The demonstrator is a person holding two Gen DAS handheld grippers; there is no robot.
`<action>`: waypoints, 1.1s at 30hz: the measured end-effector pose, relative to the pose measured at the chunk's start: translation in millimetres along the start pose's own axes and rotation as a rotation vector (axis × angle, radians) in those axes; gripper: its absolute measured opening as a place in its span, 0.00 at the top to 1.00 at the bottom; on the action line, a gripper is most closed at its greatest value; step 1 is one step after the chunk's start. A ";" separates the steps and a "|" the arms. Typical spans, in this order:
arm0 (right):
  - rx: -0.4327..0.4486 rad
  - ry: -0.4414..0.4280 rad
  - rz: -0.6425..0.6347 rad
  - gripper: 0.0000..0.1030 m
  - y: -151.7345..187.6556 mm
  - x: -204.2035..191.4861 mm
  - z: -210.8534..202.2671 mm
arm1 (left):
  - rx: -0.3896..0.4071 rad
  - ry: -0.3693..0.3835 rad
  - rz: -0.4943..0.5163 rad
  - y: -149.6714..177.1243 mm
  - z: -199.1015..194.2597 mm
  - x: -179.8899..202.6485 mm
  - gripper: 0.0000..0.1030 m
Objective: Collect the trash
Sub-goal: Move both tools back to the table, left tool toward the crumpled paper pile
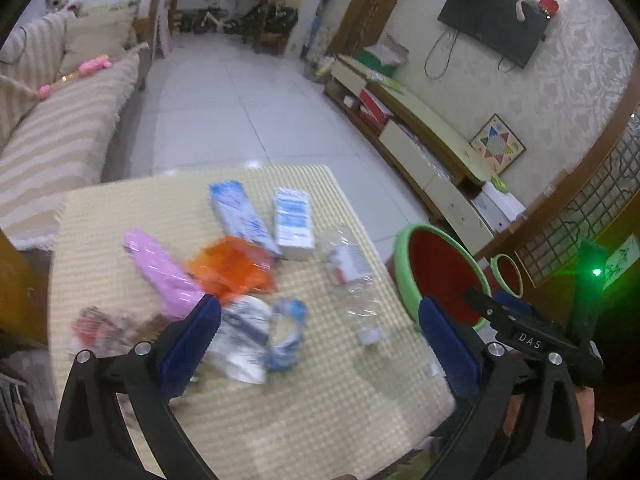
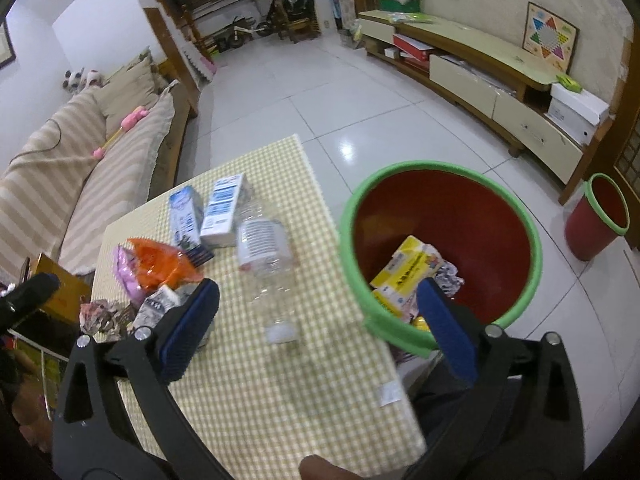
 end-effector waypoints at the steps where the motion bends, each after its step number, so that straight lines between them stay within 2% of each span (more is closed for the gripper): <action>1: -0.004 0.002 -0.008 0.05 2.2 -5.0 1.5 | 0.025 -0.010 0.018 -1.9 -8.3 -10.9 0.08; 4: -0.028 0.010 -0.039 0.05 11.2 -22.6 9.3 | 0.078 -0.047 0.076 -6.7 -25.0 -37.1 0.08; 7: -0.056 0.025 -0.068 0.05 20.4 -39.5 18.2 | 0.122 -0.134 0.154 -14.2 -39.7 -69.4 0.08; 11: -0.087 0.056 -0.100 0.05 27.1 -57.4 29.6 | 0.171 -0.223 0.205 -29.0 -57.5 -114.8 0.08; 14: -0.107 0.090 -0.120 0.05 29.7 -66.6 36.7 | 0.196 -0.253 0.225 -36.0 -69.5 -155.5 0.08; 20: -0.154 0.150 -0.164 0.05 38.6 -89.8 54.2 | 0.256 -0.182 0.277 -49.6 -95.7 -228.3 0.08; 24: -0.188 0.174 -0.197 0.05 44.7 -109.2 67.6 | 0.297 -0.186 0.310 -62.3 -107.2 -262.8 0.08; 28: -0.192 0.194 -0.227 0.05 43.7 -123.0 72.9 | 0.297 -0.200 0.308 -68.3 -103.6 -289.2 0.08; 33: -0.203 0.207 -0.253 0.05 43.6 -136.1 79.1 | 0.274 -0.205 0.324 -69.3 -89.6 -300.1 0.08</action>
Point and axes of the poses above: each gripper's, at about its wrist camera, not at the fingertips, and z roughly the way its jaws point, x to its right, y to its underside, the point moved 9 cm from there along z, roughly the way its jaws point, and after that the axes turned 6 degrees about -y, right-handed, at the moved point
